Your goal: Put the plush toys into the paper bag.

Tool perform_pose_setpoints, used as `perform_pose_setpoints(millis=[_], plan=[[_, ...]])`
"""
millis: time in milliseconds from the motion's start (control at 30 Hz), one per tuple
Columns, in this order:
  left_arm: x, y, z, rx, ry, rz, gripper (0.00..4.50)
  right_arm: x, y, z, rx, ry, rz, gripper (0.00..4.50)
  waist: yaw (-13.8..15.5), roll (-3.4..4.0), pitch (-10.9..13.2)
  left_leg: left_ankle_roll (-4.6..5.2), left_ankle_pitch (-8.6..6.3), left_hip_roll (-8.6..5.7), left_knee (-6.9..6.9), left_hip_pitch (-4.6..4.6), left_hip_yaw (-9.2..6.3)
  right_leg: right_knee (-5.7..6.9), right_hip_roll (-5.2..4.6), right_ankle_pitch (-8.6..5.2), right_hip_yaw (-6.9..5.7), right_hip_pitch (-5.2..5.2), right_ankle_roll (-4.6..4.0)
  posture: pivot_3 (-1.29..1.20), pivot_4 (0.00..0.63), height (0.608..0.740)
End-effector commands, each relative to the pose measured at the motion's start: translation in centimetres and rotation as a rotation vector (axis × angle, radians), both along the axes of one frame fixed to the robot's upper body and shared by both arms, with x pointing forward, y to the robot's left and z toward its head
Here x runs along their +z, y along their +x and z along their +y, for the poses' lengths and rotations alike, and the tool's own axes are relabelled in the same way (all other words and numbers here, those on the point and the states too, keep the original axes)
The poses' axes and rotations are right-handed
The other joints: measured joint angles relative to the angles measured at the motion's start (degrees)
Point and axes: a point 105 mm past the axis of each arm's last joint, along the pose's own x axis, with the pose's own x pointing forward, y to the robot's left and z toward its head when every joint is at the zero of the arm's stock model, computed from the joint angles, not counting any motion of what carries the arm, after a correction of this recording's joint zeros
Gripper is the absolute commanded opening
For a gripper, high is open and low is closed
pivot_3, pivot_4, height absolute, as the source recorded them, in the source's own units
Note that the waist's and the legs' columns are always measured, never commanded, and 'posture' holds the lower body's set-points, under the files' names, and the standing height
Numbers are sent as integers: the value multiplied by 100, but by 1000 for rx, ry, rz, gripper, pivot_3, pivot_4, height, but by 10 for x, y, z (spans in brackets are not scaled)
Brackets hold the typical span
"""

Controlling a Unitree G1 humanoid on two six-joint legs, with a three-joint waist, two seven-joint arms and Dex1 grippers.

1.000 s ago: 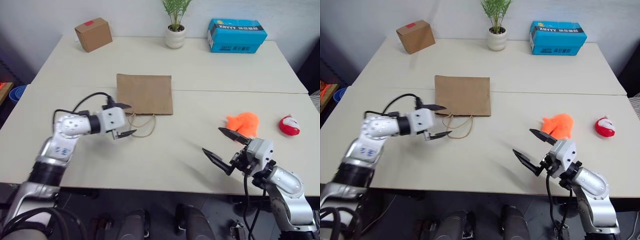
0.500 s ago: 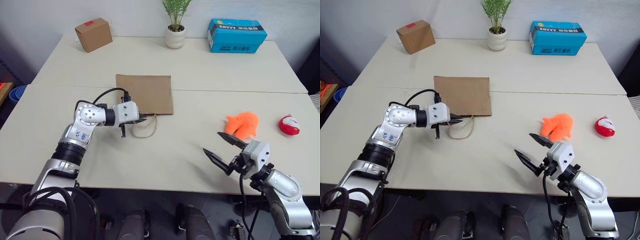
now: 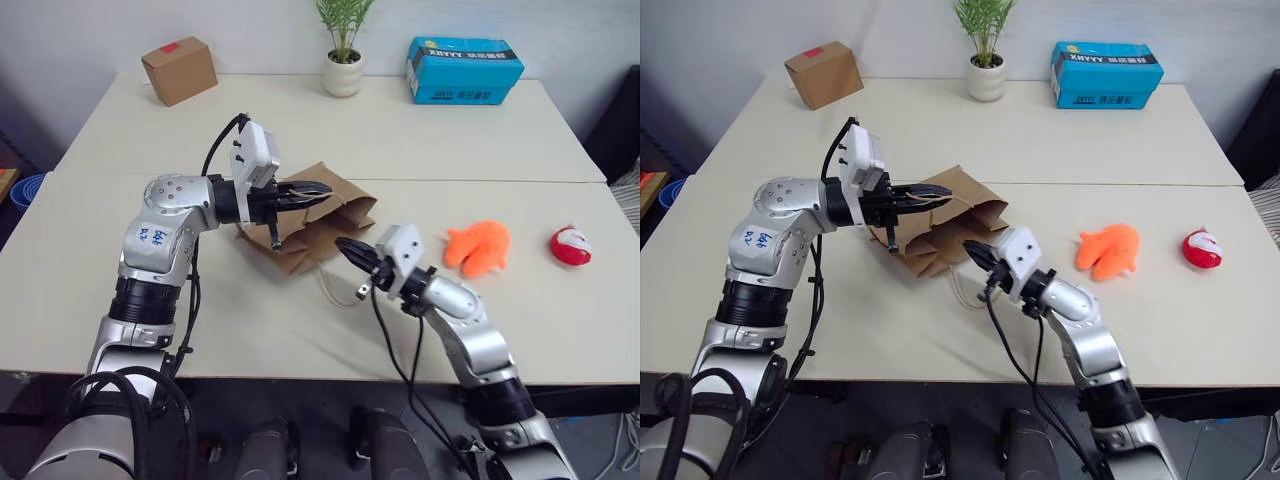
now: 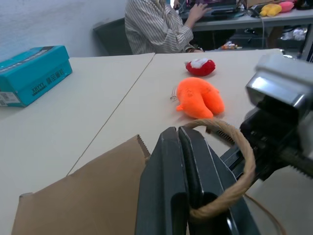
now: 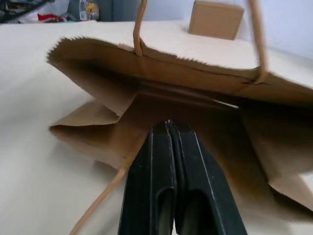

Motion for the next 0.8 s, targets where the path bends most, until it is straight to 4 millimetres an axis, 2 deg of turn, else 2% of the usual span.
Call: perform_pose_setpoints(millis=[33, 167, 233, 333, 567, 700, 800], plan=[[14, -11, -4, -30, -47, -42, 0, 1, 9, 10, -7, -23, -12, 46, 11, 0, 0, 0, 0, -1, 1, 0, 0, 0, -1, 0, 0, 0, 0, 0, 150, 740], [17, -28, -10, -113, -97, -26, 0, -4, 24, 27, -16, -34, 28, 46, -26, 0, 0, 0, 0, 0, 2, -1, -1, -1, -1, 0, 1, 0, 0, 0, 150, 740], [19, -28, -9, -105, -112, -27, 0, -10, 29, 33, -6, -68, 48, 46, -55, 0, 0, -2, 1, 3, 1, -2, -1, 0, -1, 0, 1, -1, 0, 0, 150, 740], [33, -25, -2, -92, -186, -29, 0, -23, 32, 38, 3, -109, 96, 46, -115, 0, 0, -4, 1, 3, 1, -1, -2, 1, -1, 0, 1, -1, -1, 0, 150, 740], [77, -15, 18, -124, -315, -18, 0, -53, 19, 34, 51, -191, 225, 46, -140, 0, -1, -5, 1, 3, 0, 0, -2, 1, -1, 0, 2, -1, 0, 0, 150, 740], [99, -12, 24, -134, -382, -26, 0, -60, 14, 28, 43, -219, 271, 46, -139, -1, -2, -7, -1, 3, -1, 1, -2, 1, 0, -1, 1, -1, 0, 0, 150, 740], [105, -14, 23, -153, -418, -12, 0, -59, 13, 25, 29, -223, 279, 46, -139, -2, -2, -8, -1, 2, -1, 2, -2, 2, -1, -1, 2, 0, 0, 0, 150, 740]])
